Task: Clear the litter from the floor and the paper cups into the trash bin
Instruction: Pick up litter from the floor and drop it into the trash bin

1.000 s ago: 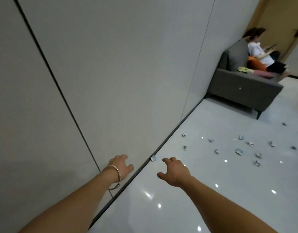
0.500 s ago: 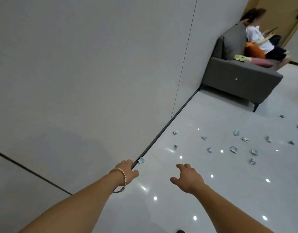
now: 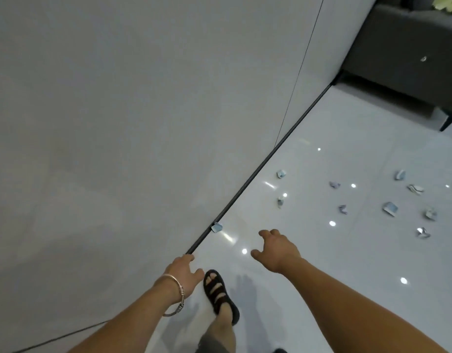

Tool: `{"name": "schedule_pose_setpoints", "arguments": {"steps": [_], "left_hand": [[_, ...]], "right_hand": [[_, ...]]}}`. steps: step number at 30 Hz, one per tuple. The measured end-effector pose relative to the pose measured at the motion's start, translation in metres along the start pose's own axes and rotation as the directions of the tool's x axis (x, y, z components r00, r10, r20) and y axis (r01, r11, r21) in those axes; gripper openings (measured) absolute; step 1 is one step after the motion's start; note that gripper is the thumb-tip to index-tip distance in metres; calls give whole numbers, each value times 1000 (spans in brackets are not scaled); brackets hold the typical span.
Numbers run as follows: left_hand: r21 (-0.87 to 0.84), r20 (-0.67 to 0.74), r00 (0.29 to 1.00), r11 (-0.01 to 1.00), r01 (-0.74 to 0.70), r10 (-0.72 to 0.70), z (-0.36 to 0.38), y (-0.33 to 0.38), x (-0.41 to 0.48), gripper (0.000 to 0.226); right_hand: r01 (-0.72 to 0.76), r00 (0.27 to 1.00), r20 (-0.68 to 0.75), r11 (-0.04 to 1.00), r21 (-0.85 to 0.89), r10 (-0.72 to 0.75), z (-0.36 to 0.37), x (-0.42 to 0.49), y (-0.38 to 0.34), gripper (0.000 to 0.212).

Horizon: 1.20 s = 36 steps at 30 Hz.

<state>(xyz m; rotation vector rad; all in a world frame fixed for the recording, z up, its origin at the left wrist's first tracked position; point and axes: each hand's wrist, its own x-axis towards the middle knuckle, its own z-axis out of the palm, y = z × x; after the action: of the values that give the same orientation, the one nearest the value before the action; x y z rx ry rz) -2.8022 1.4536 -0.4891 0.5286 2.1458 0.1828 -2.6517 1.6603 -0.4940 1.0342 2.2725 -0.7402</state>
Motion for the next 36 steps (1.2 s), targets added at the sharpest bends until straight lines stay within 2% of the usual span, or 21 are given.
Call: {"name": "schedule_pose_setpoints", "arguments": {"steps": [8, 10, 16, 23, 26, 30, 34, 36], "left_hand": [[-47, 30, 998, 998, -46, 47, 55, 18, 213, 54], [-56, 36, 999, 998, -10, 12, 87, 6, 270, 53], [-89, 15, 995, 991, 103, -103, 173, -34, 414, 52], [-158, -68, 993, 983, 90, -102, 228, -67, 516, 51], [-134, -87, 992, 987, 85, -97, 235, -76, 537, 53], [-106, -95, 990, 990, 97, -107, 229, -75, 545, 58], [-34, -99, 995, 999, 30, -33, 216, -44, 537, 67], [-81, -36, 999, 996, -37, 34, 216, -16, 529, 60]], "right_hand": [[-26, 998, 59, 995, 95, 21, 84, 209, 23, 61], [-29, 997, 73, 991, 128, 20, 121, 267, 35, 60], [39, 994, 95, 987, 153, -54, 228, 429, 54, 58], [154, 986, 34, 966, 208, -165, 321, 561, 40, 60], [179, 983, 15, 965, 192, -185, 347, 586, 35, 46], [241, 969, 19, 955, 171, -248, 357, 574, 42, 27], [315, 946, -6, 918, 242, -323, 322, 536, 74, 23], [360, 926, 13, 895, 264, -376, 293, 514, 97, 23]]}}
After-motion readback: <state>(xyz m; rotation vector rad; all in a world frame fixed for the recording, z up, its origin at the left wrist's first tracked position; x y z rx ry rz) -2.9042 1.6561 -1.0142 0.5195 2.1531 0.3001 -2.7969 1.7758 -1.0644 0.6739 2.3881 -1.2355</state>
